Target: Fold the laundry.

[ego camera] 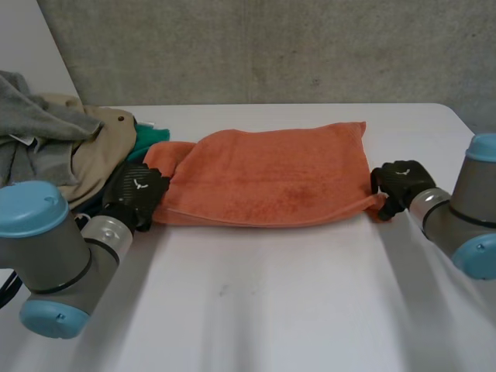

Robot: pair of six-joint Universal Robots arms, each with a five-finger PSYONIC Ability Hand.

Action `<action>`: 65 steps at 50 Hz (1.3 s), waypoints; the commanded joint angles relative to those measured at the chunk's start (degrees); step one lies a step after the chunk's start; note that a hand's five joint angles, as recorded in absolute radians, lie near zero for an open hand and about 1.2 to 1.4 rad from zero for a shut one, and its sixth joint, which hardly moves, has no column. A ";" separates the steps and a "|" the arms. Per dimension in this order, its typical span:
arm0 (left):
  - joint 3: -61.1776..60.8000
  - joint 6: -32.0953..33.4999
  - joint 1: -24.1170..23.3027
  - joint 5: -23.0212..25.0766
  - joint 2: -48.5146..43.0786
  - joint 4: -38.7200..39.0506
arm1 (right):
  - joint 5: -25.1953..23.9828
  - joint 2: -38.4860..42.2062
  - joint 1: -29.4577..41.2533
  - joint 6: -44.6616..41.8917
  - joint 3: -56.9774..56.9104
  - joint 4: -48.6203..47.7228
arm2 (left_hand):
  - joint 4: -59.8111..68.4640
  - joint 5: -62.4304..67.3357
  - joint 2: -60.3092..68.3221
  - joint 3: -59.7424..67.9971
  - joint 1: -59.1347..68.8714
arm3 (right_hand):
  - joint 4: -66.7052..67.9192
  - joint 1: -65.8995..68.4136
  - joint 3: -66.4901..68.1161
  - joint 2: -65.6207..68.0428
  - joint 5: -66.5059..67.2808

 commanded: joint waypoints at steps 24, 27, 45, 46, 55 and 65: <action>2.01 -6.78 3.79 1.20 -0.46 -2.38 | -7.25 4.10 -6.04 28.45 -7.05 10.43 | 11.18 12.69 11.42 11.64 14.27 | -8.87 -9.38 -9.01 -8.90 -8.02; 2.19 -7.14 3.79 1.20 -0.72 -2.38 | -7.08 5.15 -4.98 28.53 -7.75 10.25 | 11.18 12.69 11.42 11.64 14.27 | -8.37 -8.88 -8.51 -8.40 -7.52; 4.13 -9.95 4.67 2.70 -5.64 -2.90 | -2.68 7.45 -2.78 22.66 -12.60 9.72 | -5.60 -4.09 -5.36 -5.14 -2.50 | 39.10 38.58 38.95 39.06 39.94; 4.30 -10.21 4.93 2.70 -5.90 -2.99 | -2.68 6.58 -2.95 21.17 -11.98 9.72 | -8.62 -7.11 -8.38 -8.16 -5.53 | 39.10 38.58 38.95 39.06 39.94; 5.71 -13.11 7.66 4.10 -7.66 -8.60 | -2.68 -0.99 -5.68 4.81 -6.26 8.50 | -23.26 -21.75 -23.02 -22.80 -20.17 | 39.10 38.58 38.95 39.06 39.94; 5.36 -13.20 11.09 5.51 -6.44 -12.40 | -2.68 -0.73 -6.38 4.37 -6.35 8.32 | -29.01 -27.50 -28.76 -28.55 -25.91 | 39.10 38.58 38.95 39.06 39.94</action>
